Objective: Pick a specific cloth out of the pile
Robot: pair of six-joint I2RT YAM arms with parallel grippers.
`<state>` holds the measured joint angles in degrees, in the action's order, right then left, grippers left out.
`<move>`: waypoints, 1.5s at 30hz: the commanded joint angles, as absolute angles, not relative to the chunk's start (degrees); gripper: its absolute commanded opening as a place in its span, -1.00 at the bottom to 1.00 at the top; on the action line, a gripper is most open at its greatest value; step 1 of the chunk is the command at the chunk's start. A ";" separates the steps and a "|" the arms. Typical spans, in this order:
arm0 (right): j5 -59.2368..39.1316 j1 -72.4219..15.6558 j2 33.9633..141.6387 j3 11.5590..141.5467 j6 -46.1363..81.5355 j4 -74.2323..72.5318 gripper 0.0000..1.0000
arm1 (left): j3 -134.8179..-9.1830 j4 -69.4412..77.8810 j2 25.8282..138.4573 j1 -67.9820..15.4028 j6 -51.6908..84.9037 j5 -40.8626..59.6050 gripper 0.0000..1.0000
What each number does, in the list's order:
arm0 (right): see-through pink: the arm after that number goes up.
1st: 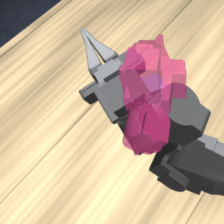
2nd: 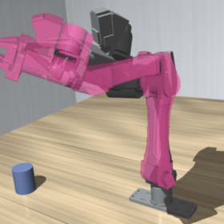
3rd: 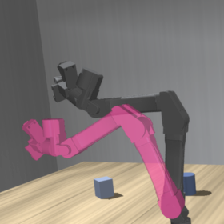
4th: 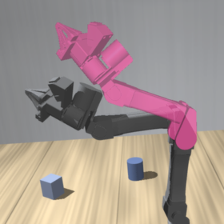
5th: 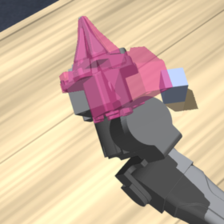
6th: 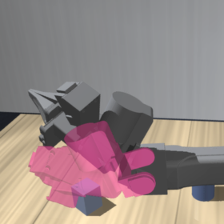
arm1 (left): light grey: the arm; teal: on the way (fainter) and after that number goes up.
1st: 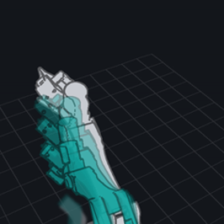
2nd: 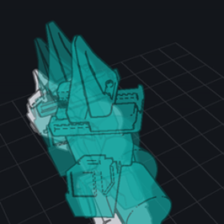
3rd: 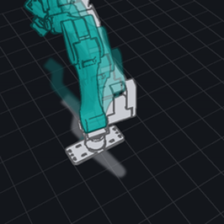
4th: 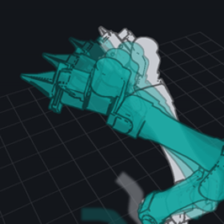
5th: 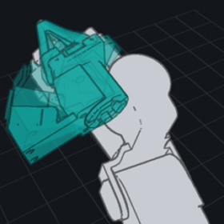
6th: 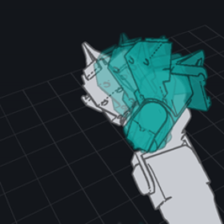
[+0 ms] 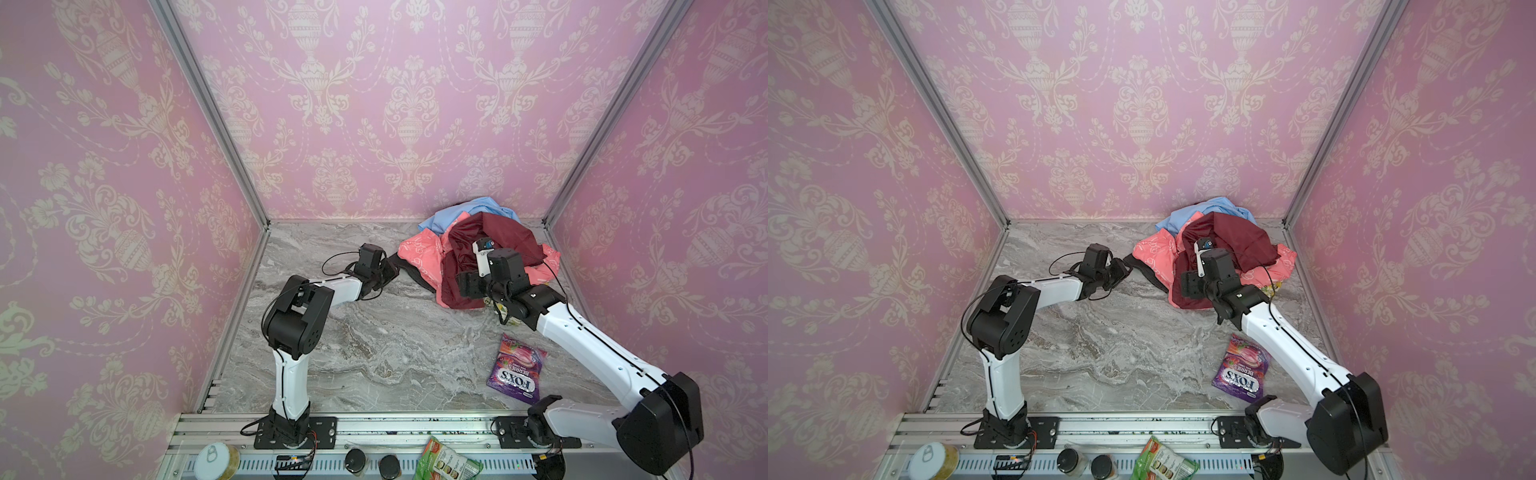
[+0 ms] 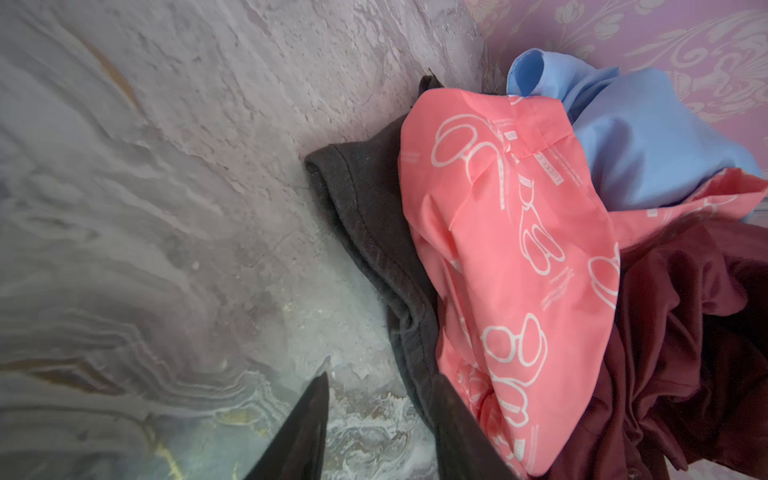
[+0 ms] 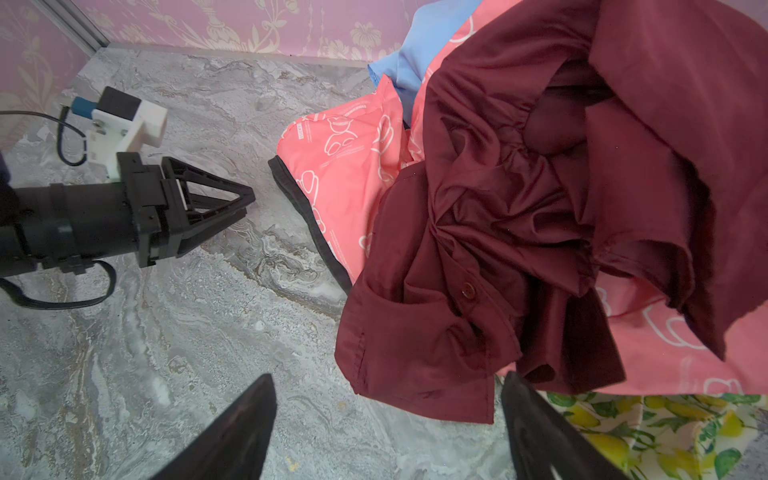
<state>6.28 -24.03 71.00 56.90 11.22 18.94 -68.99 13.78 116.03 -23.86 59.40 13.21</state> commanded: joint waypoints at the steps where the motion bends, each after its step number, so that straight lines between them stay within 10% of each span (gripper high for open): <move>1: 3.80 -24.26 70.97 58.54 8.63 18.67 0.74 | -71.60 17.48 118.73 -24.32 65.95 12.90 -0.13; 30: 0.67 -24.30 69.53 58.73 6.34 15.78 0.79 | -79.70 22.23 131.94 -26.58 79.54 6.02 -0.37; 35: 1.78 -24.32 68.23 58.67 5.86 17.59 0.79 | -82.42 22.61 134.45 -26.89 78.79 5.54 -1.00; 45: 6.24 -24.07 69.40 62.42 6.06 21.92 0.85 | -90.20 16.01 127.93 -27.62 69.35 4.77 -1.00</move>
<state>4.03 -24.03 68.60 59.33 7.01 19.99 -86.56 19.40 132.66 -26.83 75.16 6.63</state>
